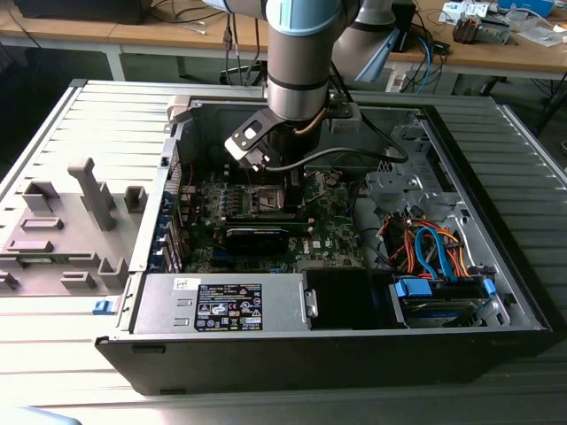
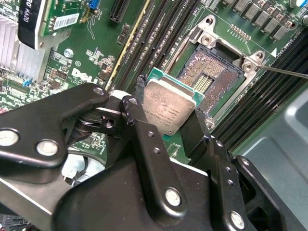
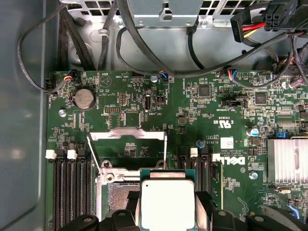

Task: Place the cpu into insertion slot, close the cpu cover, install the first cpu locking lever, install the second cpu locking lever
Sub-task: 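Place the cpu into insertion slot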

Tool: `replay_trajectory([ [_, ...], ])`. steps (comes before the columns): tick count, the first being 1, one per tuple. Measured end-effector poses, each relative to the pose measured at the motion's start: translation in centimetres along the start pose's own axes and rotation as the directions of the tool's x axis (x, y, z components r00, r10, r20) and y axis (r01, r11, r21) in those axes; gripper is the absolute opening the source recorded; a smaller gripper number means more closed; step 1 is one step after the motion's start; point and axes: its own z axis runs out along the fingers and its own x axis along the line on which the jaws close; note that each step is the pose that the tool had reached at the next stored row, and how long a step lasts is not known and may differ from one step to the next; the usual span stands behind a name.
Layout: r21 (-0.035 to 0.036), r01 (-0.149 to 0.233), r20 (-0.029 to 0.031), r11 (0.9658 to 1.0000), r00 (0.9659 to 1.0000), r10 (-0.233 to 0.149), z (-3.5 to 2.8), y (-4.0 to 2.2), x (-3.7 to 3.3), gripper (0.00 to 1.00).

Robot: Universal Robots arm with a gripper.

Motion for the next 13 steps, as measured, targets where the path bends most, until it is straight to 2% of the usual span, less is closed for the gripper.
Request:
replay_trajectory([
  [9, 0.0, 0.0, 0.0002, 1.0, 1.0, 0.0, 0.15, -0.01, 0.2, 0.55],
  [13, 0.0001, 0.0, 0.0003, 1.0, 1.0, 0.0, 0.3, -0.16, 0.52, 0.55],
])
